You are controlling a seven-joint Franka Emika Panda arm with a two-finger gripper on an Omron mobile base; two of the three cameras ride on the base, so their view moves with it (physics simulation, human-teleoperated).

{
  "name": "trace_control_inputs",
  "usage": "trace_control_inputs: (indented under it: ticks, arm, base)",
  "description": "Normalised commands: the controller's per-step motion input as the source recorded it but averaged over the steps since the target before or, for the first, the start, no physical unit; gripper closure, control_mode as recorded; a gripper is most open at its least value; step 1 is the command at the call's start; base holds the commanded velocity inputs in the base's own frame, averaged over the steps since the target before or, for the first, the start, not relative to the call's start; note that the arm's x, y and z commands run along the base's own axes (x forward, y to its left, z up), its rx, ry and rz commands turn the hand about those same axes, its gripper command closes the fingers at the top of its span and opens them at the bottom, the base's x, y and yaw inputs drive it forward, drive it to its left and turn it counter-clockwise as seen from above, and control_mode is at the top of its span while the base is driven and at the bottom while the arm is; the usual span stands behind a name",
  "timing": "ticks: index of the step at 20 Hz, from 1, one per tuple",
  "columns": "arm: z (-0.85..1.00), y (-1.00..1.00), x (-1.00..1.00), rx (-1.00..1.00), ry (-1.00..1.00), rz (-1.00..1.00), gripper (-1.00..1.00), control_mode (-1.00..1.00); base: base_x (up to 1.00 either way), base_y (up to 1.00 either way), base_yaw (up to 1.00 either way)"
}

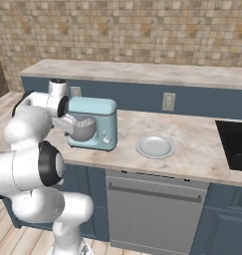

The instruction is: Add butter and sugar cubes to the stand mixer bowl and then turn on the stand mixer to begin making frosting.

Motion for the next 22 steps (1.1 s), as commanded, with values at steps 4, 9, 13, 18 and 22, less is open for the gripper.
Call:
trace_control_inputs:
  ticks: [4, 9, 13, 18, 22]
  arm:
    - [0.52, -0.37, -1.00, -0.03, -0.36, 0.04, -1.00, -1.00]
    - [0.13, -0.30, -0.66, -0.14, -0.31, 0.00, -1.00, -1.00]
    - [0.00, -0.19, -0.01, -0.25, -0.25, 0.00, -1.00, -1.00]
    - [0.00, -0.30, 0.00, -0.25, -0.13, 0.00, -1.00, -1.00]
    - [0.01, -0.43, 0.00, -0.19, -0.03, 0.01, -1.00, -1.00]
  base:
    - [0.00, 0.00, 0.00]
    - [0.00, 0.00, 0.00]
    - [0.00, 0.00, 0.00]
    - [0.00, 0.00, 0.00]
    - [0.00, 0.00, 0.00]
